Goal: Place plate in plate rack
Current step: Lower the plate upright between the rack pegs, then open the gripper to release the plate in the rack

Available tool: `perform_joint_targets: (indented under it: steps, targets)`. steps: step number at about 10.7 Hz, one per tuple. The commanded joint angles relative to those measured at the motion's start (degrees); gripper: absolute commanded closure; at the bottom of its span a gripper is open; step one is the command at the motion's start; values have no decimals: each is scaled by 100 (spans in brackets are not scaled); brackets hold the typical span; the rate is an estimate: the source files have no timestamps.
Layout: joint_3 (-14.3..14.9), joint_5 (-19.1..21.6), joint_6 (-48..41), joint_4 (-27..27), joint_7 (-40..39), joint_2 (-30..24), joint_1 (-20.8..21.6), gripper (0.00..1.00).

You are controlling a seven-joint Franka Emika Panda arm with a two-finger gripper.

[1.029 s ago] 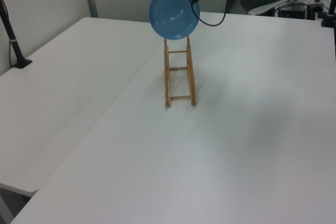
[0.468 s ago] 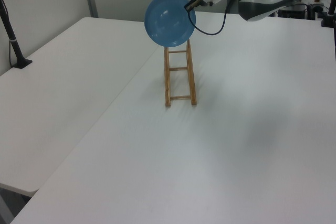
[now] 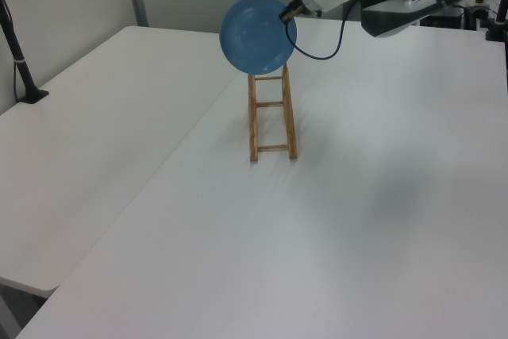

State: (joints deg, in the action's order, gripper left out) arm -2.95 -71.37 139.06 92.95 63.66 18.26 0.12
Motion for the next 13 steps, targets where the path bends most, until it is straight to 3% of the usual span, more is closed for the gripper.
perform_joint_targets:
  steps: [1,6,7,8,9,10,12,13]
  targets:
    - [49,-411,51,284,400,-129,41,100]
    - [49,-887,42,531,822,-112,50,100]
    - [40,-879,42,531,927,-103,50,85]
    - [40,-852,42,531,1024,-94,41,54]
    - [40,-835,51,531,1147,-85,23,43]
    - [40,-826,60,522,1166,-77,15,0]
    - [40,-747,77,470,1236,-85,-3,0]
    - [32,-494,78,400,1297,-103,-20,0]
